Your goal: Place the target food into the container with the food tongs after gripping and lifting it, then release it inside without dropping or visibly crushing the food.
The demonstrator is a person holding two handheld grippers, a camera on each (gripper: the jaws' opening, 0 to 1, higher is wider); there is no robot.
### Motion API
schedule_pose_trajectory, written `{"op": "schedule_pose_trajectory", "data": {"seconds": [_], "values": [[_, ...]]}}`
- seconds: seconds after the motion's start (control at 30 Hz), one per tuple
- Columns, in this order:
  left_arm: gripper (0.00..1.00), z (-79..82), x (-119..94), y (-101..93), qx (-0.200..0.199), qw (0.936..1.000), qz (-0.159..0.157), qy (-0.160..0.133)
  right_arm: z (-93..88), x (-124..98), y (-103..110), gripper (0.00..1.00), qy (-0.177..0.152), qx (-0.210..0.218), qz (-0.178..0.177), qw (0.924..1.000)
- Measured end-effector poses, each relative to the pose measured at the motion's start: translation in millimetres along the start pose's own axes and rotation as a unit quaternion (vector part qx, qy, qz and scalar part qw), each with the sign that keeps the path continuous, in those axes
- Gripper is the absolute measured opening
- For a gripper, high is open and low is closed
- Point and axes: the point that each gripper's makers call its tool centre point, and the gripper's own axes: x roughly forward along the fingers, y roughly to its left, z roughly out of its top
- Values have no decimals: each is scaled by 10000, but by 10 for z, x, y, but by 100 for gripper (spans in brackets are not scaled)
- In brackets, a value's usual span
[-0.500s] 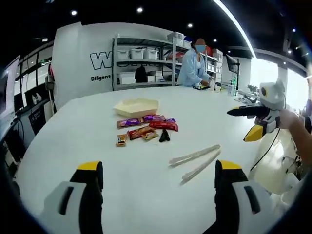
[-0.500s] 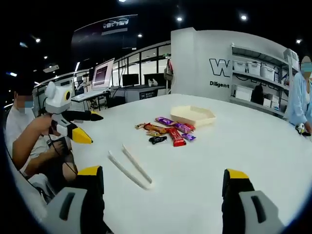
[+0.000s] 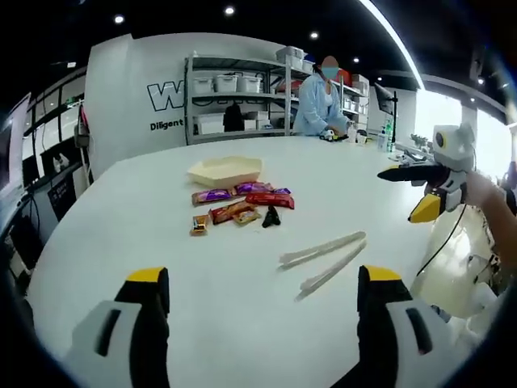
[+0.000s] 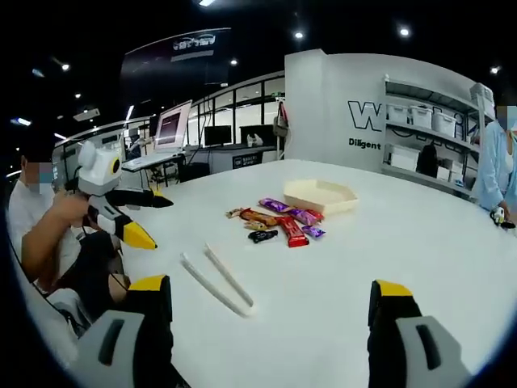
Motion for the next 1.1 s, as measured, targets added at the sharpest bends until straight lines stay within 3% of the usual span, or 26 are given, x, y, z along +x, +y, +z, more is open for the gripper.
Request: {"op": "schedule_pose_trajectory", "data": {"seconds": [0.57, 1.1], "values": [[96, -74, 71, 23, 36, 9999, -21, 101, -26, 47, -22, 100, 98, -88, -25, 9999], [95, -4, 119, 35, 42, 9999, -106, -66, 2, 126, -43, 99, 72, -118, 4, 9999]]}}
